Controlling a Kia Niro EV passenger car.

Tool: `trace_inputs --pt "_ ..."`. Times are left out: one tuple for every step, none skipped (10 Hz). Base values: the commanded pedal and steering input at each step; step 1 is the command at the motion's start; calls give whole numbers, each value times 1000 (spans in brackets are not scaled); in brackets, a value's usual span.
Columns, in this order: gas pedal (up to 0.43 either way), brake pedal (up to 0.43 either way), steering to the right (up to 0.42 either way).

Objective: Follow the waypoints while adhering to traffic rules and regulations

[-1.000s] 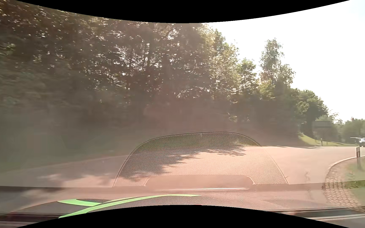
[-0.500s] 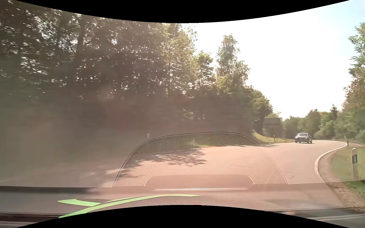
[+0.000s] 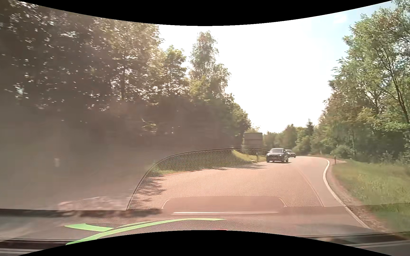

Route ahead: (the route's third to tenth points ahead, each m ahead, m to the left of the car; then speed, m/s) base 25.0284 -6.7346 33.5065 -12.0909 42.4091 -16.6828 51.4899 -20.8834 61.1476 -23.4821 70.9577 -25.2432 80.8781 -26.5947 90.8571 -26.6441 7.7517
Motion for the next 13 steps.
trace_inputs --pt "169 0 291" --pt "177 0 286" --pt "189 0 282" --pt "220 0 273" --pt "220 0 260" --pt "240 0 237" --pt "260 0 206" --pt "280 0 167" --pt "287 0 138" --pt "287 0 104" --pt "299 0 76" --pt "299 0 63" --pt "299 0 53"
